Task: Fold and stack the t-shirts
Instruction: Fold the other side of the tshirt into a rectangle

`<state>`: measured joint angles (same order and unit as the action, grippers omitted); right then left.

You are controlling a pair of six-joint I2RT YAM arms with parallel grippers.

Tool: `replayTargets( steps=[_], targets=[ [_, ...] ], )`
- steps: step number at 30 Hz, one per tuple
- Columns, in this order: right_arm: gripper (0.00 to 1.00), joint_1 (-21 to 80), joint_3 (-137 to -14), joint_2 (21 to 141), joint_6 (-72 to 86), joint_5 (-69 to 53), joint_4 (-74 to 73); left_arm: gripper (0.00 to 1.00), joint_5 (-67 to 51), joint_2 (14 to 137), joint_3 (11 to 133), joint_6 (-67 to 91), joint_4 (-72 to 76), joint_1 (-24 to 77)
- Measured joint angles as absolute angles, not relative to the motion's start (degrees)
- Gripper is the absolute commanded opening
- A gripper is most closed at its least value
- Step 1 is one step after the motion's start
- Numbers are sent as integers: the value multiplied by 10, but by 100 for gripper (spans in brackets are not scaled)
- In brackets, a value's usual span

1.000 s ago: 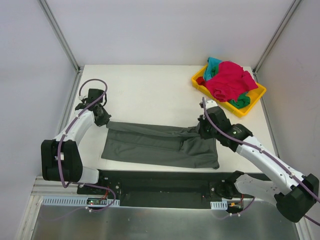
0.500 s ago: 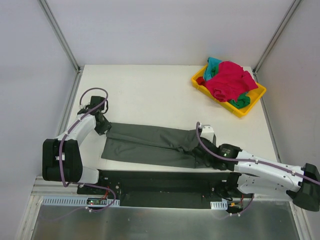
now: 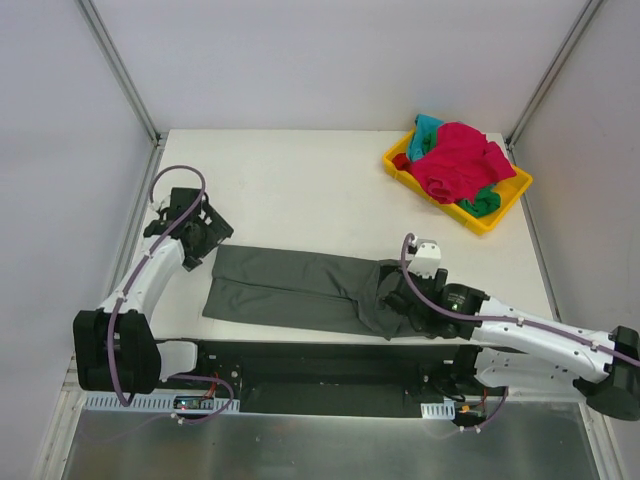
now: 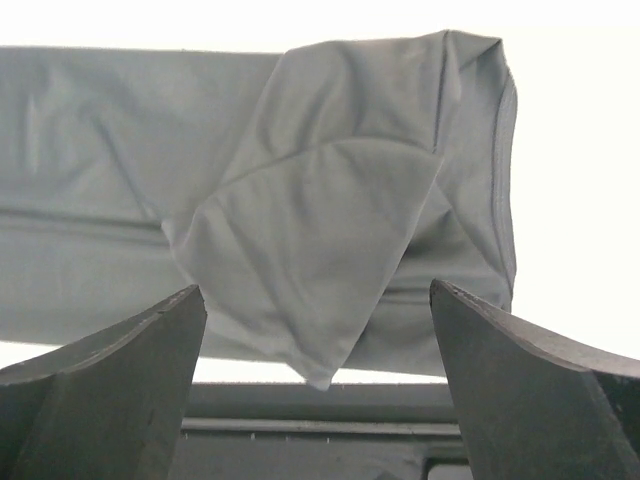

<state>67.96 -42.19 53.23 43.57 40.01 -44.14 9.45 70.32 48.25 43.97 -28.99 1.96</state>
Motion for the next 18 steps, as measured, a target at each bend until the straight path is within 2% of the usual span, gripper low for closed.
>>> replayTargets(
  steps=[10,18],
  targets=[
    [96,487,-432,609,327,300,-330,99,-40,836,549,399,-242,120],
    [96,438,-478,766,252,166,-219,99,-51,935,550,394,-228,130]
  ],
)
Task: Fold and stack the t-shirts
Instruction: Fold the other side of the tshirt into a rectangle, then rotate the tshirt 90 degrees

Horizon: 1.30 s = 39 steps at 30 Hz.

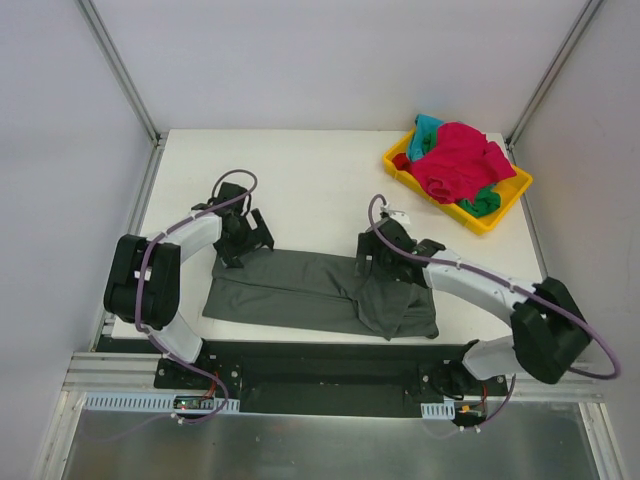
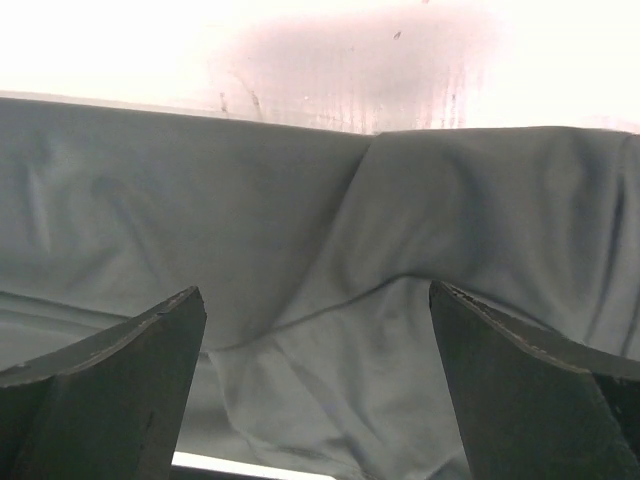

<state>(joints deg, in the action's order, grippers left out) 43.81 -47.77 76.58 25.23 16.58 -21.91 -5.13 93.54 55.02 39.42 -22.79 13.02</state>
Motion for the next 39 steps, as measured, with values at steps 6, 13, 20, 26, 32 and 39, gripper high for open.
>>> replayTargets(
  steps=[6,13,20,26,32,39],
  targets=[
    [96,356,-463,843,248,110,-195,99,-49,937,547,394,-224,118],
    [96,225,-404,795,219,136,-204,99,-73,928,530,395,-210,69],
    [96,179,-393,691,177,143,-236,99,-80,921,523,391,-201,59],
    [96,214,-394,601,160,52,-247,99,-68,898,507,382,-198,59],
    [96,374,-397,570,221,19,-276,99,-43,883,503,374,-208,59],
    [96,427,-376,693,331,11,-251,99,-42,884,503,369,-209,59]
  ],
)
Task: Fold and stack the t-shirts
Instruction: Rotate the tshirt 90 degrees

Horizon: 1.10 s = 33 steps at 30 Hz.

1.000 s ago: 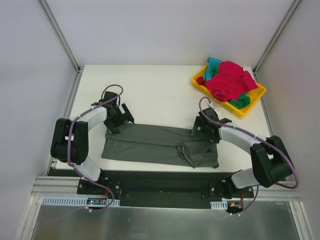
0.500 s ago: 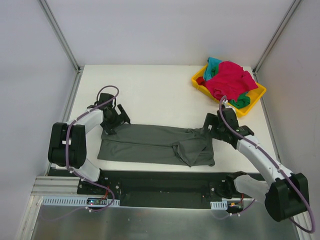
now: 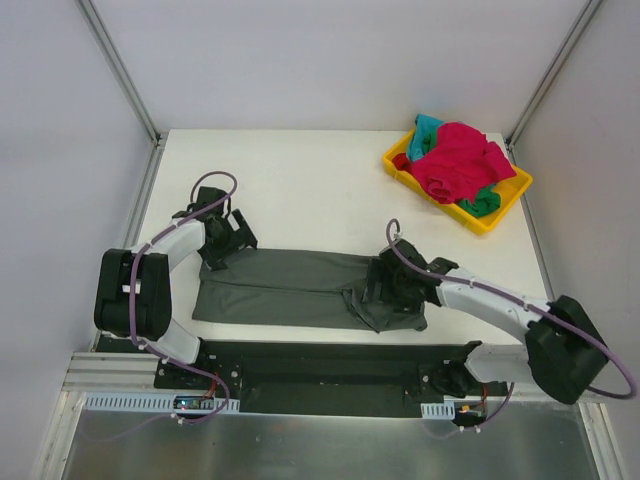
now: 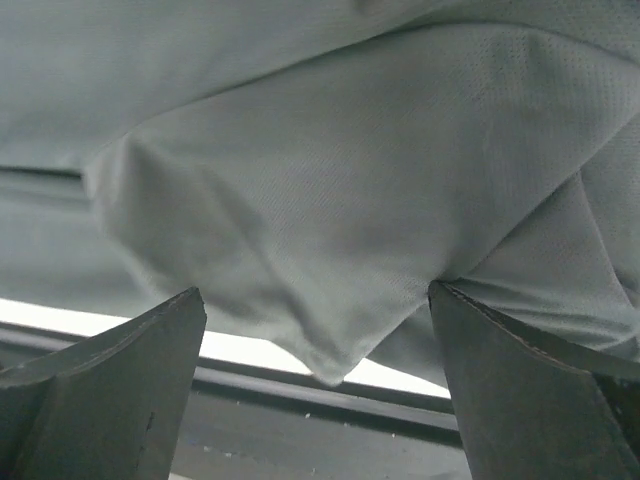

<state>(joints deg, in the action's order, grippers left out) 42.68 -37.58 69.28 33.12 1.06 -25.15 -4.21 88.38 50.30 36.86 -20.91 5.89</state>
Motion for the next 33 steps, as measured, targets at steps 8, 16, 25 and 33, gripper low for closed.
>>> replayTargets(
  steps=[8,16,25,33],
  targets=[
    [96,333,-460,850,325,-5,-238,99,-45,891,503,364,-209,59],
    [96,229,-784,1117,181,-54,-292,99,-74,896,504,366,-209,59],
    [96,219,-1346,1457,3,-78,-444,99,-137,826,426,432,-187,118],
    [96,220,-1368,1486,15,-145,-332,99,-169,788,394,515,-191,273]
  ],
)
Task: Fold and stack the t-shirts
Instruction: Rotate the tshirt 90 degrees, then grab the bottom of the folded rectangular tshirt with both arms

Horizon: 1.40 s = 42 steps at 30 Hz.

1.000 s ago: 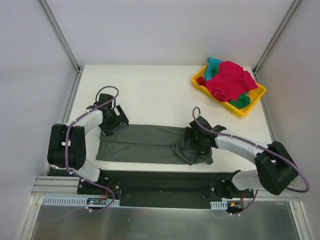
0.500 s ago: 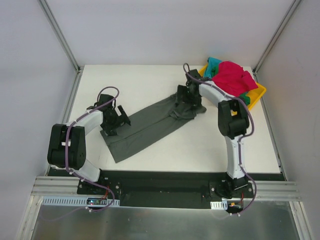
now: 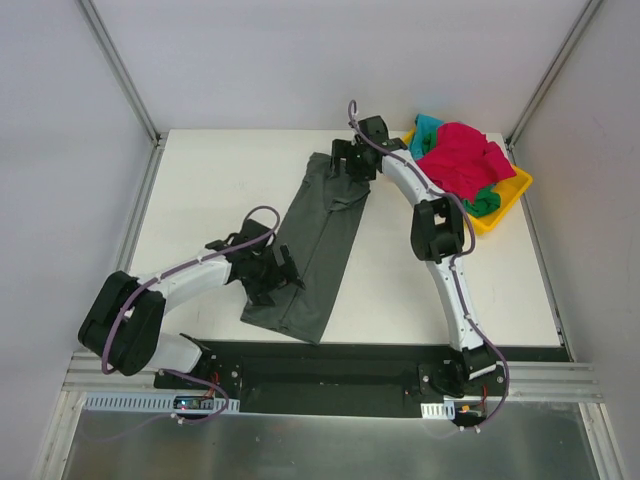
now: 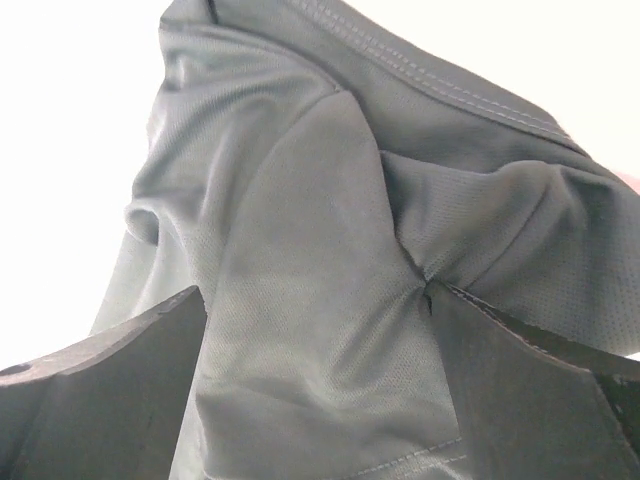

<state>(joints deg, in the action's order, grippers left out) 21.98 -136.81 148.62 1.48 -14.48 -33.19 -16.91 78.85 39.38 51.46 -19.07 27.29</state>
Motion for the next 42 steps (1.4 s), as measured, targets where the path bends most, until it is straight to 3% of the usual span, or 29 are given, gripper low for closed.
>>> replayTargets(
  steps=[8,15,21,24,29,33,39,42],
  targets=[
    [96,232,-1399,1515,58,-183,-236,99,-117,785,394,579,-155,387],
    [96,237,-1384,1471,36,-186,-282,99,-97,761,397,590,-152,447],
    [96,267,-1199,1242,-23,-131,-364,99,-26,671,404,559,-173,446],
    [96,317,-1050,1099,-42,-93,-360,99,36,608,414,542,-215,436],
    [96,442,-796,936,-60,-76,-330,99,70,513,380,525,-282,333],
    [99,573,-665,914,-76,-64,-320,89,55,483,318,515,-325,267],
    [86,705,-632,915,-79,-49,-304,67,-5,502,283,502,-345,262],
    [77,723,-627,920,-77,-37,-277,61,-27,509,267,500,-342,262]
  ],
)
